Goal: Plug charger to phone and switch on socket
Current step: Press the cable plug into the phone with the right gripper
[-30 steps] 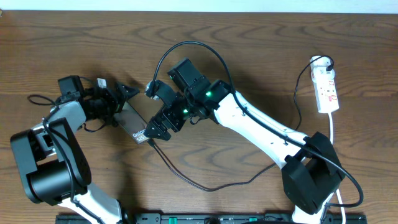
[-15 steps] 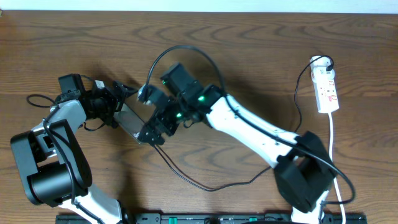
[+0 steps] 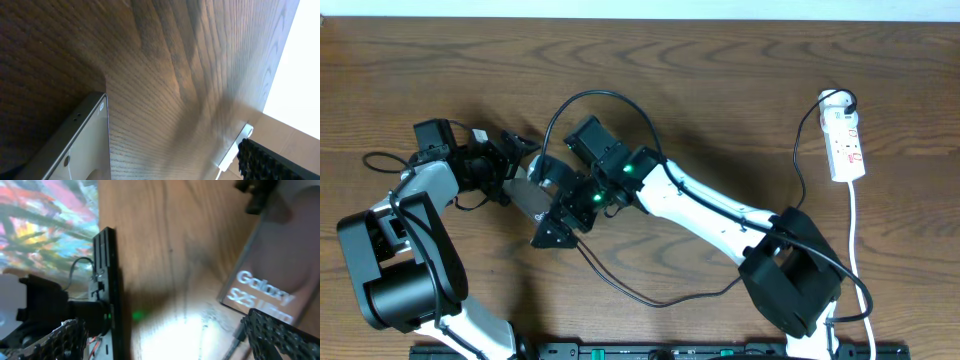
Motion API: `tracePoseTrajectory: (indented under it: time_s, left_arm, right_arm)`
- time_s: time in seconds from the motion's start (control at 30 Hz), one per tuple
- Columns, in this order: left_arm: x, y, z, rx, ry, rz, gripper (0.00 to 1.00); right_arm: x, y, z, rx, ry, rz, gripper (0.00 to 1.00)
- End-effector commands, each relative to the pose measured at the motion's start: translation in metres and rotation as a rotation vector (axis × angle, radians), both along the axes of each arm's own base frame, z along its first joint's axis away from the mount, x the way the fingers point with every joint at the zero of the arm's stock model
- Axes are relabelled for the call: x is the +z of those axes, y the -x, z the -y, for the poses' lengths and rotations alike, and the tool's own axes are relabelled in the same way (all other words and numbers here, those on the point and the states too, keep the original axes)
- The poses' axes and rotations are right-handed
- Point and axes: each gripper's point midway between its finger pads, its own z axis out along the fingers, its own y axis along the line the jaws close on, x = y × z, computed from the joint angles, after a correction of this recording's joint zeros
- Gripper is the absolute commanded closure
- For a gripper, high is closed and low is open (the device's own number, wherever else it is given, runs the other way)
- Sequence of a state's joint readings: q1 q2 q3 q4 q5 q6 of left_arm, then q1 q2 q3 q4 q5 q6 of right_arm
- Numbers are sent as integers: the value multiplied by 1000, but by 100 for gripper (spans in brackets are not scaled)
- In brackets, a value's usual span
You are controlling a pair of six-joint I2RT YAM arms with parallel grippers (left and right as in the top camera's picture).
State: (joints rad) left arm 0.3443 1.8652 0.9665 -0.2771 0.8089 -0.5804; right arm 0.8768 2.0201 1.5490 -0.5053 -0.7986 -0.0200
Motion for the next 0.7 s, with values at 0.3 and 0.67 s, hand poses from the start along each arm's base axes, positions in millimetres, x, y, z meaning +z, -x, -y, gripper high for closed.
tracePoseTrajectory:
  time_s: [0.3,0.67]
  left_arm:
    - [-88,63,-25,58,-198,-313,0]
    - [-86,61,-21,54,-175,-301,0]
  right_arm:
    - [-13,32,-14,98,-8,-21,1]
    - [-27,33,-18,100,5,-41,1]
